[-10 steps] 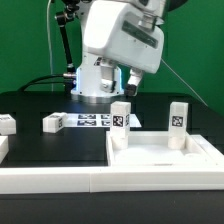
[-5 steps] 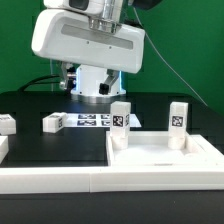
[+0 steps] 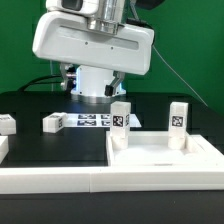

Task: Assemble square table

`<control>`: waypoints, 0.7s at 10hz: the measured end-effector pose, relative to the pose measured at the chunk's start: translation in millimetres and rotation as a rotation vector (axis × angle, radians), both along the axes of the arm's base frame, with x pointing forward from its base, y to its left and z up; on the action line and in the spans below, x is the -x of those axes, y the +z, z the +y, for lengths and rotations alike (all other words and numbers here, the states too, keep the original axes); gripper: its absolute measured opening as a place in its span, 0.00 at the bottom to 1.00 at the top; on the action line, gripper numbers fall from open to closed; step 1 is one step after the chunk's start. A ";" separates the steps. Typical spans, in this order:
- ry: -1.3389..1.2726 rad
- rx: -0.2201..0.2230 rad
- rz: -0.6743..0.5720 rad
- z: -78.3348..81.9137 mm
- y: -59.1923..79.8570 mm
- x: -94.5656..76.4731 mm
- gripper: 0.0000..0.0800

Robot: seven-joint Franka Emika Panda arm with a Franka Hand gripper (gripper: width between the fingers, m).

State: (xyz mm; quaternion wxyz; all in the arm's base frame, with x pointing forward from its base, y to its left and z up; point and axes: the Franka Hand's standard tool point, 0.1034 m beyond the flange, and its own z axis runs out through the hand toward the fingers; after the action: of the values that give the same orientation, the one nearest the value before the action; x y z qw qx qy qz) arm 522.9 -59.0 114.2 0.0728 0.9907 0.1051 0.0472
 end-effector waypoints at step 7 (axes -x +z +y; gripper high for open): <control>-0.056 -0.061 0.074 -60.6 -25.1 63.7 0.81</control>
Offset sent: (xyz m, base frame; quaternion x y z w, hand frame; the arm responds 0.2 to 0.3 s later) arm -0.0538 -0.0357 -0.0291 0.1076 -0.0082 0.0724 0.9915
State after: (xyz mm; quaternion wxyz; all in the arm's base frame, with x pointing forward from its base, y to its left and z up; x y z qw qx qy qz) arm 459.2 -119.6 89.1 0.0397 0.9961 0.0785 0.0117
